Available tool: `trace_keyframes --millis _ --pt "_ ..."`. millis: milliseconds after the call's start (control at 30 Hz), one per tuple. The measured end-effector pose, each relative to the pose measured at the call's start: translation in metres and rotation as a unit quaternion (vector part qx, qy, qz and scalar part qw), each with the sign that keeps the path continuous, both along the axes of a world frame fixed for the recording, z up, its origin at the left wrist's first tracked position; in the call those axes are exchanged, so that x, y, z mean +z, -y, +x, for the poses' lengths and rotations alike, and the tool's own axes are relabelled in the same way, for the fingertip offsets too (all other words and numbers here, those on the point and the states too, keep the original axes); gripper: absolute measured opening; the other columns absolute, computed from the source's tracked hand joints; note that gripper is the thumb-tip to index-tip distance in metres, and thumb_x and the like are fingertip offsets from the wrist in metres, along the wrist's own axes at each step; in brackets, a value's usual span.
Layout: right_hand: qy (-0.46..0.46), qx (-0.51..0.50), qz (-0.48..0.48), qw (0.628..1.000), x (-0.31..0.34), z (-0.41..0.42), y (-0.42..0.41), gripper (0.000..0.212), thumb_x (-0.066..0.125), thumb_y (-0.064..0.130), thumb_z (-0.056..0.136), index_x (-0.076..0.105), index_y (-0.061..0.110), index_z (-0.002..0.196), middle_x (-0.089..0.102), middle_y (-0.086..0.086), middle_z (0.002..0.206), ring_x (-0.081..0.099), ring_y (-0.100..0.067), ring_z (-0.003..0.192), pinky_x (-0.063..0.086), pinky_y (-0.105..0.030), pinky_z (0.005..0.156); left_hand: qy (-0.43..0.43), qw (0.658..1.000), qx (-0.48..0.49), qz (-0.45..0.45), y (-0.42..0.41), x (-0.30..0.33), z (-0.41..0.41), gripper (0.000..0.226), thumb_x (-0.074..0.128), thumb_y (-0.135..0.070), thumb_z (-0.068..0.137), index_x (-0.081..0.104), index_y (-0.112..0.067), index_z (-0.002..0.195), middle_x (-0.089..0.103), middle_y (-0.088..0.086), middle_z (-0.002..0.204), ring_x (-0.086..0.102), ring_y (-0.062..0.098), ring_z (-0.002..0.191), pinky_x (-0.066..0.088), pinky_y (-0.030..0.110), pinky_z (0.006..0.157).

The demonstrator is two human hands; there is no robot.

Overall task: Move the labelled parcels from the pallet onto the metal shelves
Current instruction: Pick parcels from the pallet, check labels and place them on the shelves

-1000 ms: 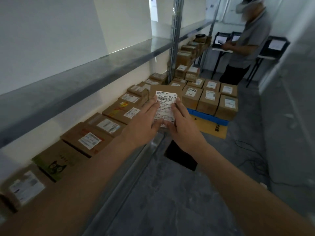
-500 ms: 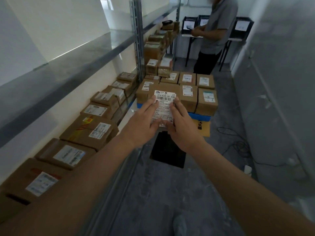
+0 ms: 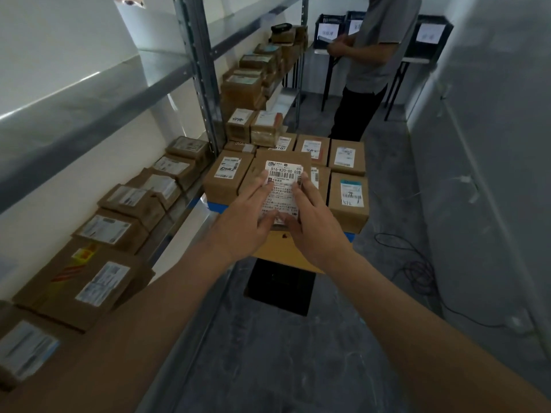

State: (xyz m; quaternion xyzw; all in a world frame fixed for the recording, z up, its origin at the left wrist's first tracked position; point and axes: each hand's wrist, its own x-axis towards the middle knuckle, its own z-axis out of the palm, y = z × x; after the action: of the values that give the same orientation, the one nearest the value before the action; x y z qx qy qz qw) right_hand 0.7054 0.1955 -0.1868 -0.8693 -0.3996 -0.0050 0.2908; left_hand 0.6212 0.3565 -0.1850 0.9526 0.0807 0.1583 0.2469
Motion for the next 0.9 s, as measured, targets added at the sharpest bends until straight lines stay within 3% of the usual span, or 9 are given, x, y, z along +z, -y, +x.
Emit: trace_keyframes --millis 233,567,767,900 --pt "-0.009 -0.007 0.000 1.000 -0.009 0.072 -0.030 0.068 0.051 0.032 0.105 0.021 0.007 0.160 -0.001 0.000 0.170 0.013 -0.017 0.154 0.041 -0.037 0.112 -0.003 1.000 -0.017 0.005 -0.034 -0.007 0.075 0.063 0.059 -0.027 0.102 0.034 -0.008 0.157 0.018 -0.001 0.170 0.018 0.015 0.155 0.018 0.018 0.117" --pt "0.001 -0.067 -0.034 0.997 -0.033 0.160 -0.103 0.067 0.050 0.035 0.105 0.022 0.007 0.159 0.002 -0.002 0.170 0.012 -0.016 0.153 0.047 -0.036 0.104 -0.018 0.997 -0.064 -0.027 -0.111 -0.030 0.178 0.060 0.057 -0.030 0.103 0.036 -0.012 0.157 0.017 -0.007 0.169 0.020 0.010 0.153 0.025 0.025 0.119" --pt "-0.028 -0.106 -0.063 0.992 -0.040 0.200 -0.136 0.066 0.046 0.036 0.106 0.018 0.011 0.161 -0.004 0.000 0.170 0.012 -0.019 0.154 0.040 -0.036 0.110 -0.047 0.993 -0.103 -0.033 -0.149 -0.042 0.234 0.062 0.059 -0.031 0.102 0.037 -0.011 0.157 0.018 -0.005 0.169 0.022 0.015 0.154 0.030 0.037 0.123" --pt "-0.043 -0.116 -0.062 0.990 -0.043 0.228 -0.147 0.066 0.046 0.037 0.106 0.019 0.012 0.161 -0.004 0.004 0.170 0.020 -0.020 0.151 0.041 -0.036 0.110 -0.064 0.990 -0.114 -0.043 -0.162 -0.043 0.267 0.063 0.060 -0.031 0.102 0.036 -0.011 0.157 0.017 -0.005 0.169 0.018 0.012 0.154 0.028 0.034 0.123"
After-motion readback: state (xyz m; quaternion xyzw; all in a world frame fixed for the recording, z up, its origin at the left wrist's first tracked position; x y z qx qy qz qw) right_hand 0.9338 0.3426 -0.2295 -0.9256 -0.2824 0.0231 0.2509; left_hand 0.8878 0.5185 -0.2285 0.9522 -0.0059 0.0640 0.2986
